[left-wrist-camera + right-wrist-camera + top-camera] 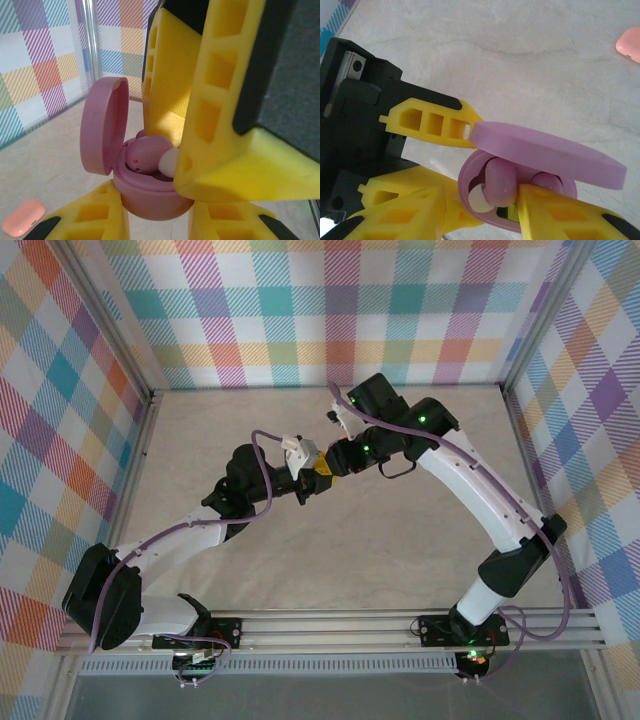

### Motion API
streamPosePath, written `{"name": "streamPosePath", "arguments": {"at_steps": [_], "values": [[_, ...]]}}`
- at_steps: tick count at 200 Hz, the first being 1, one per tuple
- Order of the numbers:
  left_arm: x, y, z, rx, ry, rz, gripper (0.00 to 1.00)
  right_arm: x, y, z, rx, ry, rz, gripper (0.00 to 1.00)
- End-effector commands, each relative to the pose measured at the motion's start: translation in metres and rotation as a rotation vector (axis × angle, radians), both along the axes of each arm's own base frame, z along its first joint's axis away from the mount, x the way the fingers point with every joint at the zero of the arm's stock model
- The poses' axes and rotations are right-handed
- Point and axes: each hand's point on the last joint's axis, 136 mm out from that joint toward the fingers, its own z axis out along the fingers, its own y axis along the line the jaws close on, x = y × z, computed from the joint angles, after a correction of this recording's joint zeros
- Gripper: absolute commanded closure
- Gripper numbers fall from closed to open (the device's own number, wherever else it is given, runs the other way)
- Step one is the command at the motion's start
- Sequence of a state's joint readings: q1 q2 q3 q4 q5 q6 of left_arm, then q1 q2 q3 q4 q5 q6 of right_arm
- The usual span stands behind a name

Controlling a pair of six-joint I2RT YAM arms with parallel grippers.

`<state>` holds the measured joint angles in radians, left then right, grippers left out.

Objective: Insert wireless bluetooth earbuds into charging case

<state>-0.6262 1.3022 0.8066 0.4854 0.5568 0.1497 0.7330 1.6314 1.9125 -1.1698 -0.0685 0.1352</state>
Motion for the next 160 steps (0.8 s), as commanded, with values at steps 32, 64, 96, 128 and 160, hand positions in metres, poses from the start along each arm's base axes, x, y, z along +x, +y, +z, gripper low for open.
{"name": "streamPosePath", "arguments": {"at_steps": [32,64,96,128,160], "values": [[-0.0104,-0.0050,0.0119,-0.023,-0.030,-0.040,0.87,0.0033,-0.0059,0.0036,-0.053,-0.046,0.020,0.60],[-0.0108,-0.0052,0.0123,-0.024,-0.030,-0.043,0.87,0.0048,-0.0048,0.0036,-0.056,-0.049,0.023,0.62],[-0.0114,-0.0048,0.0114,-0.022,-0.027,-0.043,0.87,0.0056,-0.0027,0.0051,-0.054,-0.050,0.028,0.66],[-0.0114,-0.0045,0.0119,-0.022,-0.030,-0.042,0.88,0.0064,-0.0032,0.0060,-0.063,-0.053,0.031,0.68],[-0.0111,-0.0047,0.0118,-0.021,-0.030,-0.041,0.88,0.0051,-0.0024,0.0032,-0.076,-0.045,0.040,0.68]]}}
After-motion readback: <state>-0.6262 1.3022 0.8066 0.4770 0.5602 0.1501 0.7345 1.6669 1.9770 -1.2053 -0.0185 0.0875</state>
